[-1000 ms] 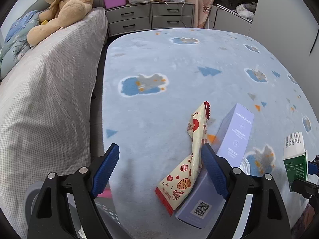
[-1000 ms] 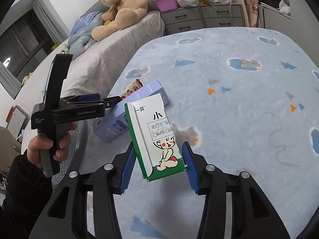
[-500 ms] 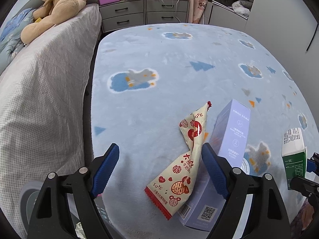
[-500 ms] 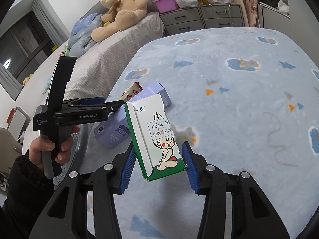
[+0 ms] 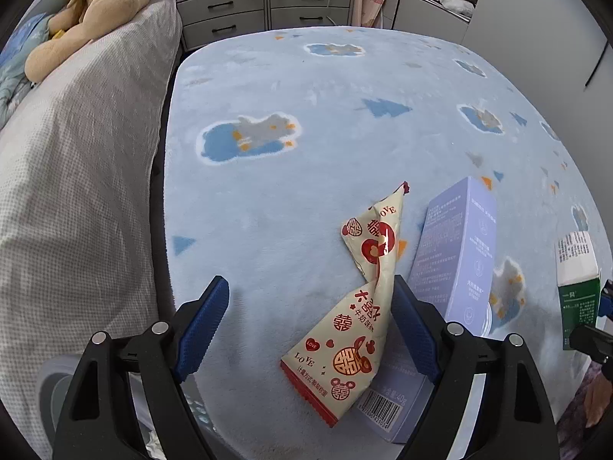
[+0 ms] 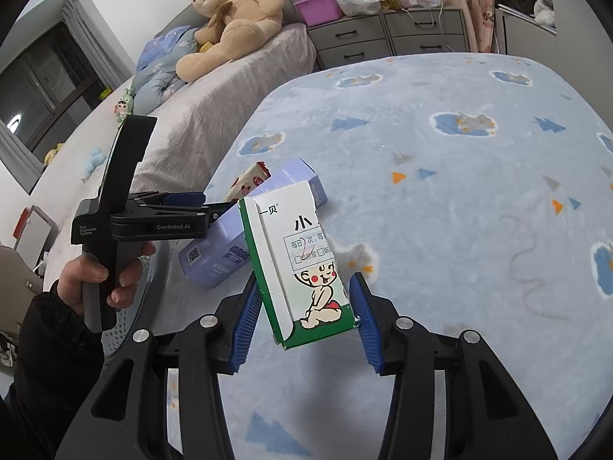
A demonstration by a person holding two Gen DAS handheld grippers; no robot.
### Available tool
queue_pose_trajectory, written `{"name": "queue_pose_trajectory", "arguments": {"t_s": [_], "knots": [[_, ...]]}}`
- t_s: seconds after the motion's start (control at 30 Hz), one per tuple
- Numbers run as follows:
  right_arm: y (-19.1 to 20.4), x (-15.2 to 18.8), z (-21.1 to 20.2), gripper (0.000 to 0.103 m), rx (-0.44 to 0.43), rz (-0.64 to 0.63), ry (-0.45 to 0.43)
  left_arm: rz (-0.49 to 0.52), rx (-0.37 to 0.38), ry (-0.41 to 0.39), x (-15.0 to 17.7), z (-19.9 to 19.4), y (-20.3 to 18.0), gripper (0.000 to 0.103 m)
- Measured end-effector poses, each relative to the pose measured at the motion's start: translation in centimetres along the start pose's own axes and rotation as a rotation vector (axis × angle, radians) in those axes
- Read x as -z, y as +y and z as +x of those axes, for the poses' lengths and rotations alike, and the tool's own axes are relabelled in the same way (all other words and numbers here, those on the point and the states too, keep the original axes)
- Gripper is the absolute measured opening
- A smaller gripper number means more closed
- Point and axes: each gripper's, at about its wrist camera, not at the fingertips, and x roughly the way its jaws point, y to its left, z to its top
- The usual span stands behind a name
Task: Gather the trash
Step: 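Grasp the red-and-white candy wrapper with the left gripper while the right holds the carton, then carry the candy wrapper and milk carton over the wastebasket with both grippers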
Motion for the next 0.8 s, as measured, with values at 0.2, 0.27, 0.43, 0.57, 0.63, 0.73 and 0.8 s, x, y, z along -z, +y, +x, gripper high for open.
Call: {"name": "queue_pose_trajectory", "arguments": {"t_s": [0.2,0.27,0.43,0.57,0.63,0.73,0.8], "knots": [[-0.1,-0.1,0.0,0.046,0.002,0.003,-0.002,-0.031,0.021,0.007,-0.3,0.6,0.7,0.081],[-0.3,-0.1,0.0,0.046,0.002,0.005,-0.002,-0.032,0.026,0.008,-0.3,0.6,0.7,0.081],[-0.3,-0.1,-0.1,0.046,0.002,0.005,-0.004,-0.042,0.087,0.0,-0.3,0.3,0.6,0.057],[-0.5,0.0,-0.3,0.046,0.0,0.006,-0.006,-0.033,0.121,-0.018,-0.1,-0.2,-0.3,0.03],[-0.4,0.0,-0.3,0.046,-0.001,0.005,-0.008,-0.034,0.138,-0.022,-0.1,-0.4,-0.7,0.017],[-0.3,0.0,-0.5,0.046,0.0,0.001,-0.012,-0.036,0.142,-0.033,0.0,-0.5,-1.2,0.007],[-0.3,-0.1,-0.5,0.046,0.0,0.0,-0.013,-0.044,0.141,-0.038,0.2,-0.6,-1.1,0.007]]}}
